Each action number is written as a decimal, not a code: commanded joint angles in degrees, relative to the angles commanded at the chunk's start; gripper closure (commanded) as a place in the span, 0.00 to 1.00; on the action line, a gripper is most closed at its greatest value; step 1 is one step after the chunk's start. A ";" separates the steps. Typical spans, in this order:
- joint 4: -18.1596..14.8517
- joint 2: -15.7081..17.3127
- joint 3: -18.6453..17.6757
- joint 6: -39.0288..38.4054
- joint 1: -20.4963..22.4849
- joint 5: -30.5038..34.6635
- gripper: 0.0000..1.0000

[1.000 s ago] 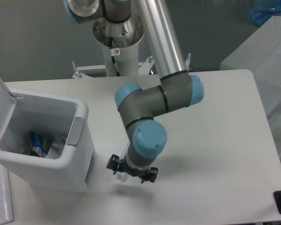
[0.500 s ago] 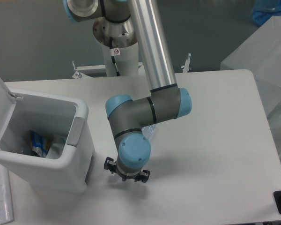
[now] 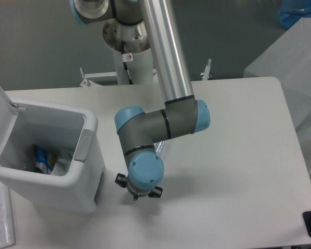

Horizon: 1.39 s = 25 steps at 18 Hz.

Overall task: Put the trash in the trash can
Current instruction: 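Move the gripper to the clear plastic bottle and lower around it, then close the gripper on the bottle cap end and lift it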

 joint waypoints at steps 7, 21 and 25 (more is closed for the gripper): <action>0.61 1.84 9.48 -0.17 2.54 -3.85 1.00; 17.31 14.67 11.60 -1.05 8.08 -30.21 1.00; 19.59 17.14 12.31 -1.05 8.53 -38.13 1.00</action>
